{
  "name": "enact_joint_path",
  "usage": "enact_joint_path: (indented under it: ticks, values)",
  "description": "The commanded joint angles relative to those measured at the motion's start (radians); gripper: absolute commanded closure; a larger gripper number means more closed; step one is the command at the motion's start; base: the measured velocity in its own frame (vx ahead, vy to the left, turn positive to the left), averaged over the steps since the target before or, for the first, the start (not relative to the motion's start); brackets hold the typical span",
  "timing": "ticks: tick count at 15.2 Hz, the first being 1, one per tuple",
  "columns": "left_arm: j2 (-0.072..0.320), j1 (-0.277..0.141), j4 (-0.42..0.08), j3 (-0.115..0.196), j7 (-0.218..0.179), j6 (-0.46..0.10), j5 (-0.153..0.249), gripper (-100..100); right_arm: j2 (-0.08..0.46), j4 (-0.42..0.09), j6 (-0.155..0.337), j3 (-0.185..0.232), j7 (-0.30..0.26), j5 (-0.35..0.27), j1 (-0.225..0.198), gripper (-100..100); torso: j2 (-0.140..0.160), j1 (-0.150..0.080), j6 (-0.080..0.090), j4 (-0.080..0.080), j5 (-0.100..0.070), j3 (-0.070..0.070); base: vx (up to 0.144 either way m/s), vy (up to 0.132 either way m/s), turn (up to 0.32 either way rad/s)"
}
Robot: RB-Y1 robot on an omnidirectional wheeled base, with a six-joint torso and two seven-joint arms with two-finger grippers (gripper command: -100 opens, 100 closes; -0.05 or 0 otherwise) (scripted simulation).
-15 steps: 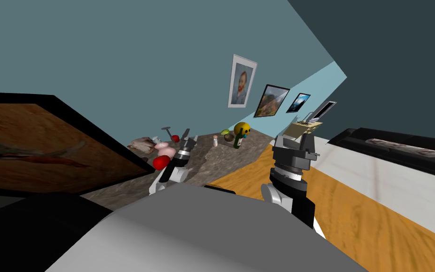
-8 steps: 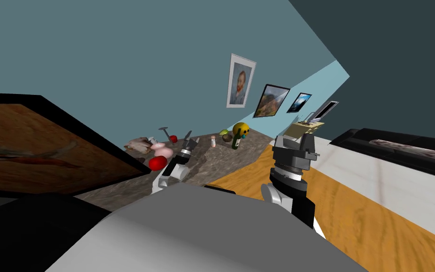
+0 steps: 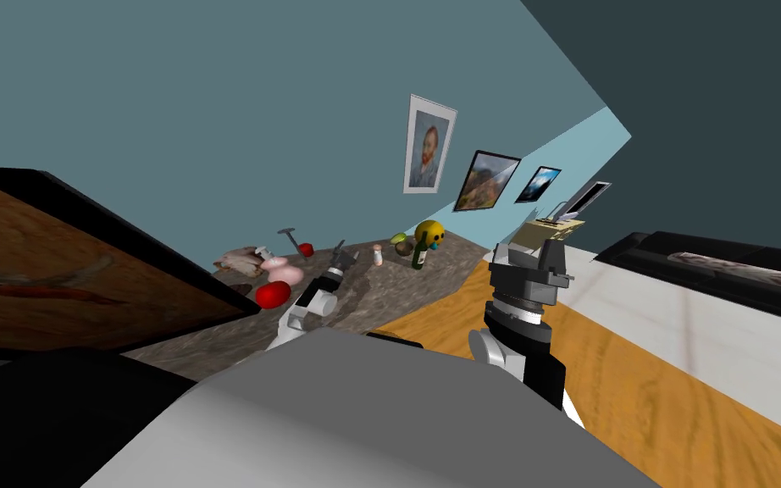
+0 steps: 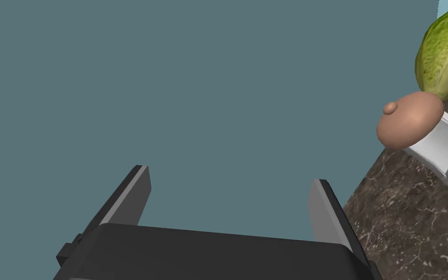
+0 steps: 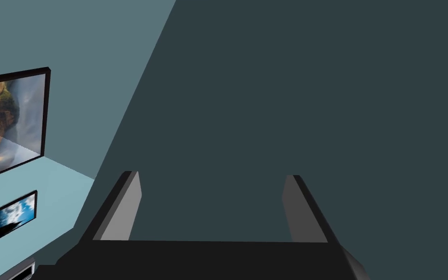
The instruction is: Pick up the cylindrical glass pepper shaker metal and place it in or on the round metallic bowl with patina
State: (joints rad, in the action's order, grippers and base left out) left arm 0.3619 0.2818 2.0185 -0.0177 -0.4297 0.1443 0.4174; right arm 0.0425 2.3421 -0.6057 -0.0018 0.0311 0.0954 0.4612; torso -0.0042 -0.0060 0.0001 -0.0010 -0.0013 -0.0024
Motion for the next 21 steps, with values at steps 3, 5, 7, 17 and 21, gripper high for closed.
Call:
enact_joint_path:
  ticks: [3, 5, 7, 17, 21]
  values:
    - [0.009, -0.032, -0.058, 0.004, -0.055, -0.032, 0.060, -100, 0.000, 0.000, 0.000, 0.000, 0.000, 0.000, 0.000, 0, 0.000, 0.000, 0.000, 0.000, 0.000, 0.000, 0.045, -0.076, 0.007]
    - [0.017, -0.059, -0.110, 0.010, -0.108, -0.063, 0.117, -100, 0.000, 0.000, 0.000, 0.000, 0.000, 0.000, 0.000, 0, 0.000, 0.001, 0.000, 0.000, 0.000, 0.000, 0.040, -0.082, 0.005]
    - [0.020, -0.072, -0.144, 0.013, -0.140, -0.078, 0.156, -100, 0.000, 0.000, 0.000, 0.000, 0.000, 0.000, 0.000, 0, 0.000, 0.000, 0.000, 0.000, 0.000, 0.000, 0.047, -0.078, 0.006]
    - [0.022, -0.147, -0.305, 0.030, -0.296, -0.158, 0.335, -100, 0.000, 0.000, 0.000, 0.000, 0.000, 0.000, 0.000, 0, -0.001, 0.000, 0.000, 0.000, 0.000, -0.001, 0.053, -0.076, -0.001]
    - [0.017, -0.178, -0.373, 0.037, -0.361, -0.191, 0.410, -100, 0.000, 0.000, 0.000, 0.000, 0.000, 0.000, 0.000, 0, 0.000, 0.001, 0.000, 0.000, 0.000, 0.000, 0.048, -0.072, -0.007]
